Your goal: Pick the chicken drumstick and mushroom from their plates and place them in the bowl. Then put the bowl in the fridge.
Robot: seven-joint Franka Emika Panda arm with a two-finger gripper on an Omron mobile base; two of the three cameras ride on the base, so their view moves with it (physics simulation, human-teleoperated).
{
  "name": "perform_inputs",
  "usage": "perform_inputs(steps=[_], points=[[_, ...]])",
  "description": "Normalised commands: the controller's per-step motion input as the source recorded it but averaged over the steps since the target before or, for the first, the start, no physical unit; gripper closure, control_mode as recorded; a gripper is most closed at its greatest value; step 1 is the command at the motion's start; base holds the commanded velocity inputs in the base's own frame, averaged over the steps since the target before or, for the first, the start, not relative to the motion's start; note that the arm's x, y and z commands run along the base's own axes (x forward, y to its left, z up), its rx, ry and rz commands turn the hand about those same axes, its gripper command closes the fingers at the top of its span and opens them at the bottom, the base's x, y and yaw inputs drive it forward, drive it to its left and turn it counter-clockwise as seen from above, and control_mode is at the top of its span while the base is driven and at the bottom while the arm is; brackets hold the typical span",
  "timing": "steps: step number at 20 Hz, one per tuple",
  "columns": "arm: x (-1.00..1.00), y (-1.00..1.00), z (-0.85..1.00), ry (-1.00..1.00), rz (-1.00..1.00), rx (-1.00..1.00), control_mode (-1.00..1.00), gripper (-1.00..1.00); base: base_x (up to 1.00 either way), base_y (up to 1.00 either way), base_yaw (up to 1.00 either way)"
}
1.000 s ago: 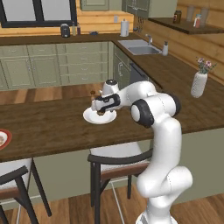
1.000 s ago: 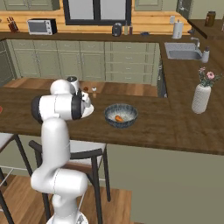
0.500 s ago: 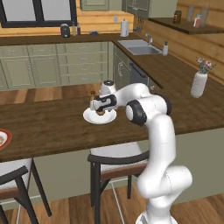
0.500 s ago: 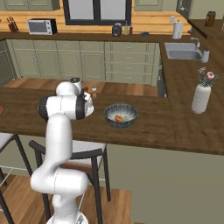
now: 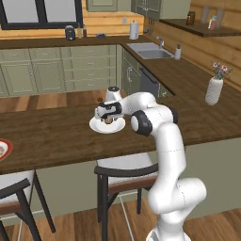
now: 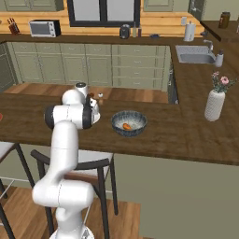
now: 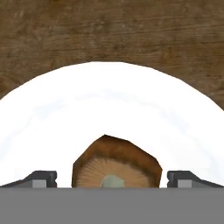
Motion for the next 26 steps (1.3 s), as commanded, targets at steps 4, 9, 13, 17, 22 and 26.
perform_inputs(steps=[4,9,13,17,22,26], points=[[0.0,0.05,-0.23,0.04,0.0,0.0,-1.0,1.0,0.0,0.0,0.0],[0.02,0.02,-0.19,0.02,0.0,0.0,-1.0,1.0,0.0,0.0,0.0],[0.0,0.0,-0.26,0.08,0.0,0.0,-1.0,1.0,0.0,0.0,0.0],[-0.93,-0.23,0.31,0.0,-0.01,0.0,-1.0,1.0,0.0,0.0,0.0],[-1.0,-0.55,0.95,-0.01,0.0,0.0,-1.0,1.0,0.0,0.0,0.0],[-1.0,-0.87,0.49,0.0,0.0,0.0,-1.0,1.0,0.0,0.0,0.0]])
